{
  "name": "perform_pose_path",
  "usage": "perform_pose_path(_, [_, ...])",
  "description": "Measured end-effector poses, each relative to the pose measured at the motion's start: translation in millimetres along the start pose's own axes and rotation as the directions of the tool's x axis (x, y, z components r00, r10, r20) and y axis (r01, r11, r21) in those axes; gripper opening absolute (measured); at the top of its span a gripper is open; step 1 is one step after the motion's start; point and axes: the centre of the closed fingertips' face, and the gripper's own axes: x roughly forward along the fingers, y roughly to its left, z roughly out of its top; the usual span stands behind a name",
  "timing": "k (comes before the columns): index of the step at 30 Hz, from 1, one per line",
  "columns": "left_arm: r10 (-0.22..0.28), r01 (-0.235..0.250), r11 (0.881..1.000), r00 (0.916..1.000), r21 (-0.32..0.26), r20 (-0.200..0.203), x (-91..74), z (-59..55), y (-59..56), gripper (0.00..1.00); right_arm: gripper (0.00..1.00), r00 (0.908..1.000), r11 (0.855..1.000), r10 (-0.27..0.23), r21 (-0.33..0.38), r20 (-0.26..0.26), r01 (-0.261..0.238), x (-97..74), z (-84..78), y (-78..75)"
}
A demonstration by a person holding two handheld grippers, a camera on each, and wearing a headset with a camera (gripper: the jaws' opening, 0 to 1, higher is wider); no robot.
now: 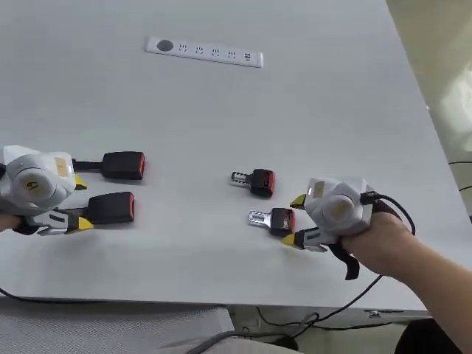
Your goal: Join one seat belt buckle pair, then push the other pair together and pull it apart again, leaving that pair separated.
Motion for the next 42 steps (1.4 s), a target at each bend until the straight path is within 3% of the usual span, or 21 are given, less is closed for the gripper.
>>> perform_pose_path(8, [-0.028,0.028,0.999,0.9996,0.034,-0.007,11.5,3.3,-1.6,0.41,0.4,0.9994,0.999,0.034,0.011,-0.007,-0.034,8.7,-5.5,0.0])
perform_pose_path(14, [-0.058,0.058,0.997,0.9983,0.052,-0.012,23.8,0.7,-2.2,0.33,0.4,0.9987,0.998,0.051,0.02,-0.006,-0.051,12.1,-4.5,-0.6])
perform_pose_path(26, [-0.087,0.09,0.991,0.9957,0.099,-0.031,20.3,6.2,-8.6,0.32,0.37,0.9965,0.996,0.084,0.018,0.001,-0.084,15.2,-3.5,-2.6])
perform_pose_path(36, [-0.11,0.122,0.976,0.9913,0.182,-0.072,20.9,5.2,-11.1,0.32,0.35,0.9948,0.994,0.102,-0.033,-0.008,-0.102,14.8,-4.0,-2.4])
perform_pose_path(42, [-0.135,0.151,0.969,0.9868,0.197,-0.089,21.5,5.0,-11.7,0.31,0.34,0.9941,0.993,0.106,-0.049,-0.023,-0.107,16.0,-4.0,-3.3])
